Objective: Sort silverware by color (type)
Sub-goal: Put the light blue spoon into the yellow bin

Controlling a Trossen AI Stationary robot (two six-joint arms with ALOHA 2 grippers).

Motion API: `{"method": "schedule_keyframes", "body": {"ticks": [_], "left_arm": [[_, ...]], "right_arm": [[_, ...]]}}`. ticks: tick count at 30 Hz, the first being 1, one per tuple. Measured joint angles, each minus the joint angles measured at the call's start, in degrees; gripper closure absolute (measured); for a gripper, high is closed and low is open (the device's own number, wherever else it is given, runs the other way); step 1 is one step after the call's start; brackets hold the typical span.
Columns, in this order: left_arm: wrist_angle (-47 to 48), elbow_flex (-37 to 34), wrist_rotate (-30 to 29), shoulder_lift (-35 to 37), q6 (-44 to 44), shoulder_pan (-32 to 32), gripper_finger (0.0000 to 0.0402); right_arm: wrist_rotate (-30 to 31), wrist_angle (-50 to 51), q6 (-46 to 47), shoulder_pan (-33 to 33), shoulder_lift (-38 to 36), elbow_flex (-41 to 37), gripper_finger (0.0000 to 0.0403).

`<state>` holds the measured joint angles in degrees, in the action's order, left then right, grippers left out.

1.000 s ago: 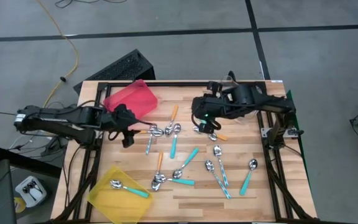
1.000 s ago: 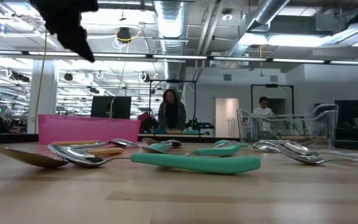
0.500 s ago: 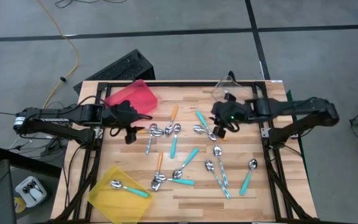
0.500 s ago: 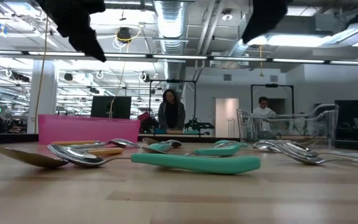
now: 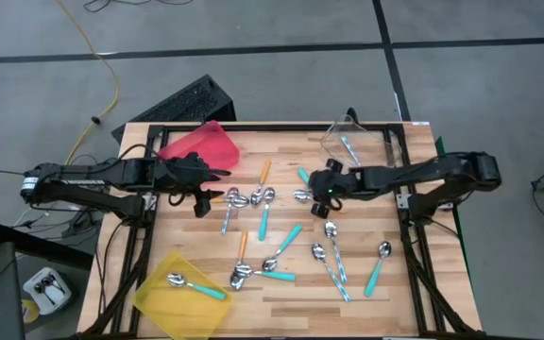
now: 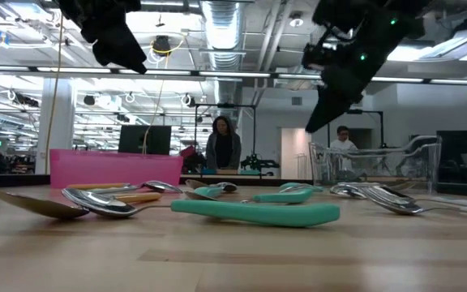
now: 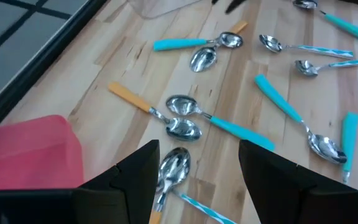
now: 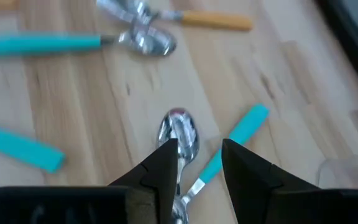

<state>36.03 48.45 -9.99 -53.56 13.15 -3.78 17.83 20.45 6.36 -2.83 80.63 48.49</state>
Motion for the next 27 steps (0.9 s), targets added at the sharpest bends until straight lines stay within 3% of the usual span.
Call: {"method": "schedule_keyframes", "body": {"ticks": [7,15,20,27], "left_arm": [[-0.93,0.0,-1.5,0.0,-0.72,0.1,0.0196],[-1.25,0.02,-2.51,0.0,-1.49,0.1,0.0196],[-0.87,0.02,-2.66,-0.02,-2.77,0.1,0.0196],[-0.83,0.03,-2.68,-0.02,-4.31,0.1,0.0196]], "right_arm": [[0.02,0.35,-4.72,-1.58,7.53,1.72,0.0207],[-0.7,0.3,5.69,-9.45,11.42,1.9,0.0146],[-1.6,-0.73,9.19,-11.85,11.69,1.9,0.0143],[-1.54,-1.56,13.81,-10.46,11.85,1.9,0.0143]]}}
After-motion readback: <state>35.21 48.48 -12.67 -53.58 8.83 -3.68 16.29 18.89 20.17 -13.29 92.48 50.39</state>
